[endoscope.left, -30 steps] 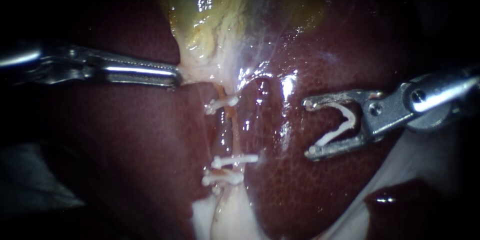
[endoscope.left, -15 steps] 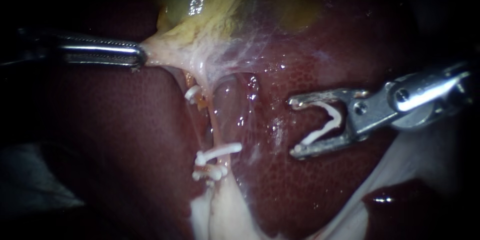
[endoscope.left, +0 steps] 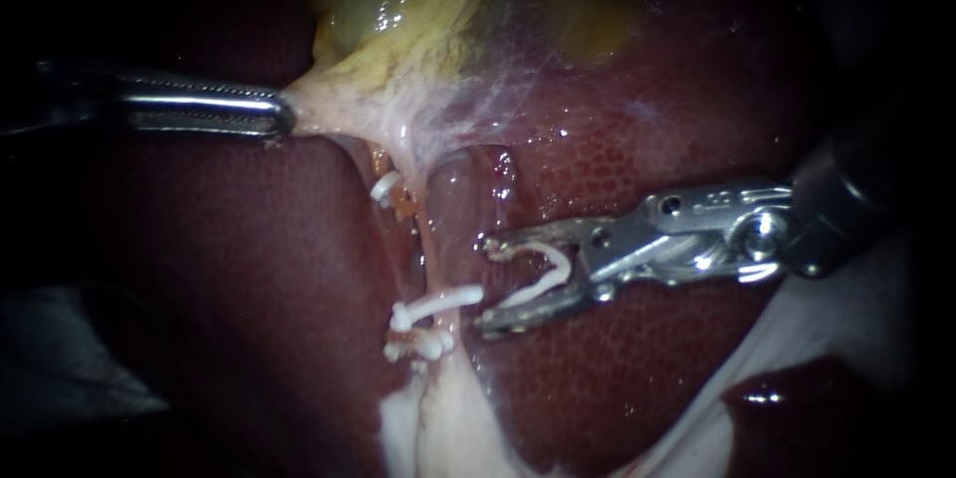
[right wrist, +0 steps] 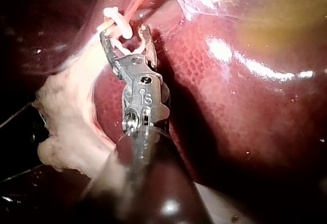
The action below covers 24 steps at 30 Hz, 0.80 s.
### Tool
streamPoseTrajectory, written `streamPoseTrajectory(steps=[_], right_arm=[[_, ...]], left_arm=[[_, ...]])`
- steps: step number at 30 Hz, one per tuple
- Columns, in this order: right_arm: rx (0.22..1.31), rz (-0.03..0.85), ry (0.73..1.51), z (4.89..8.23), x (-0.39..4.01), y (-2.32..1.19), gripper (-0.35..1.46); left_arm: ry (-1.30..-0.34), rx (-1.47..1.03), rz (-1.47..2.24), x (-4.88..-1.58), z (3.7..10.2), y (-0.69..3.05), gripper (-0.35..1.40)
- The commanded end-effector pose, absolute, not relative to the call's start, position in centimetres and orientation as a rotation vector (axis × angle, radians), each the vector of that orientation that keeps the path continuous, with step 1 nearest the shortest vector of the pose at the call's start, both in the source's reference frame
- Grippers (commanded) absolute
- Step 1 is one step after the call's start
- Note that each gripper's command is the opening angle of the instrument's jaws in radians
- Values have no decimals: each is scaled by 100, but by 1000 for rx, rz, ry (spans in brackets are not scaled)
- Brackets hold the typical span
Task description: Clipping second clip right tube
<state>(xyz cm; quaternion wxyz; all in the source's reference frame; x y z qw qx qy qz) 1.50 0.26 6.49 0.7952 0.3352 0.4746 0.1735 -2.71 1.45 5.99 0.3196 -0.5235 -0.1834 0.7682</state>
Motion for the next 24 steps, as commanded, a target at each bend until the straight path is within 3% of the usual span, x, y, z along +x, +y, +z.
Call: streamPoseTrajectory(steps=[1,7,14,24], right_arm=[[741,398,1027,653,155,28,49],[819,470,1064,667,175,26,49],[867,490,1083,682,193,13,50],[988,513,1226,670,199,7,50]], left_arm=[[-481,-1375,2020,-271,600,145,-35],[-480,-1375,2020,-272,600,145,-35],[-479,-1375,2020,-273,601,144,-35],[-478,-1375,2020,-274,601,144,-35]])
